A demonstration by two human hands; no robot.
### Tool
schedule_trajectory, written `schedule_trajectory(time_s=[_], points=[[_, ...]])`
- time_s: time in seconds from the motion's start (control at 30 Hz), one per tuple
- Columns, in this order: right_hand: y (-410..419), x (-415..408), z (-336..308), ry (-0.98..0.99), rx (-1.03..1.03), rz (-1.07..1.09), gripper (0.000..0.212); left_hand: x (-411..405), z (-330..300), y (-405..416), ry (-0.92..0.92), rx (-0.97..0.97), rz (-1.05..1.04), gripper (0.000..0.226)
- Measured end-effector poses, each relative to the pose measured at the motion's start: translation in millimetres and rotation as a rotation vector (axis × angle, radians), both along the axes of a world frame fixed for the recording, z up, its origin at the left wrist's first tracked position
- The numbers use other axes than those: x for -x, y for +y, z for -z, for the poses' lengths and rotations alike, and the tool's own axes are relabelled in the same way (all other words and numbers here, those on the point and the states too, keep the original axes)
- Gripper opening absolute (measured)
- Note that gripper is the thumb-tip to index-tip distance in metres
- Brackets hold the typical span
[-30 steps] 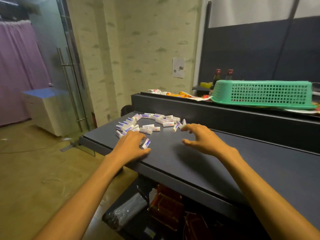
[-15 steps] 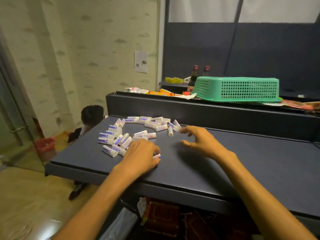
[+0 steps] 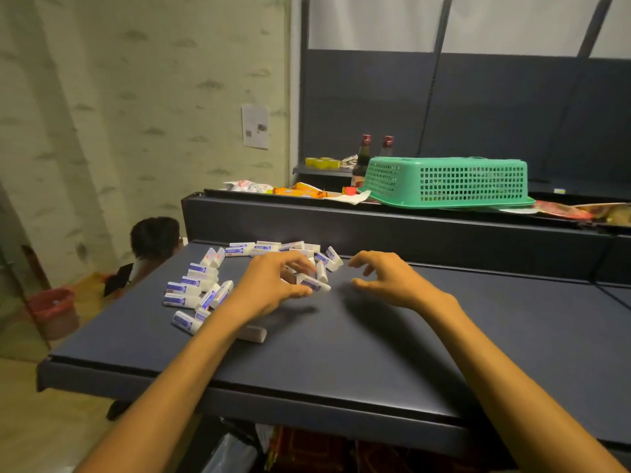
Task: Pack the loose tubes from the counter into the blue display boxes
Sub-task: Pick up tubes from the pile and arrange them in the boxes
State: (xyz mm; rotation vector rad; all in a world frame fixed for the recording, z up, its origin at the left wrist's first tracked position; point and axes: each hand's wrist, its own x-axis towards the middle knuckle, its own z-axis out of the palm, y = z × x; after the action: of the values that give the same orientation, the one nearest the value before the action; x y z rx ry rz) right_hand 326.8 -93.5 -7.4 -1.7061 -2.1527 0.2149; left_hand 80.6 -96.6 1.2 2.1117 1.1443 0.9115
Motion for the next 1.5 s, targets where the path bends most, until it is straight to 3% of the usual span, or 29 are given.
schedule_trajectory(time_s=[0.3, 0.43, 0.57, 0.77, 1.0, 1.33, 1.5], points=[[33.1, 12.4, -3.6, -0.01, 0.016, -0.078, 0.035, -1.6, 0.6, 19.0, -0.356, 0.225, -0.006, 0.02], [46.9, 22.5, -2.5, -0.029, 0.059, -0.076, 0.037, 0.9, -4.8, 31.7, -0.392, 0.223, -0.054, 0.015], [59.5, 27.6, 0.3, -0.069, 0.089, -0.067, 0.038, 6.1, -7.2, 47.4, -0.46, 0.268, -0.035, 0.03], [69.5, 37.0, 2.7, -0.141, 0.098, -0.013, 0.039, 19.4, -6.1, 70.7, -0.311, 0.229, 0.036, 0.045], [68.2, 45.7, 8.0, -0.166, 0.071, 0.037, 0.035, 36.0, -6.5, 86.9, -0.039, 0.038, 0.066, 0.025], [52.0, 58.1, 9.7, -0.049, 0.109, 0.082, 0.016, 56.1, -0.5, 91.9, 0.137, -0.077, 0.161, 0.058], [43.6, 56.6, 9.0, 0.046, 0.083, 0.124, 0.017, 59.1, 2.8, 92.5, 0.1, -0.16, 0.129, 0.042]])
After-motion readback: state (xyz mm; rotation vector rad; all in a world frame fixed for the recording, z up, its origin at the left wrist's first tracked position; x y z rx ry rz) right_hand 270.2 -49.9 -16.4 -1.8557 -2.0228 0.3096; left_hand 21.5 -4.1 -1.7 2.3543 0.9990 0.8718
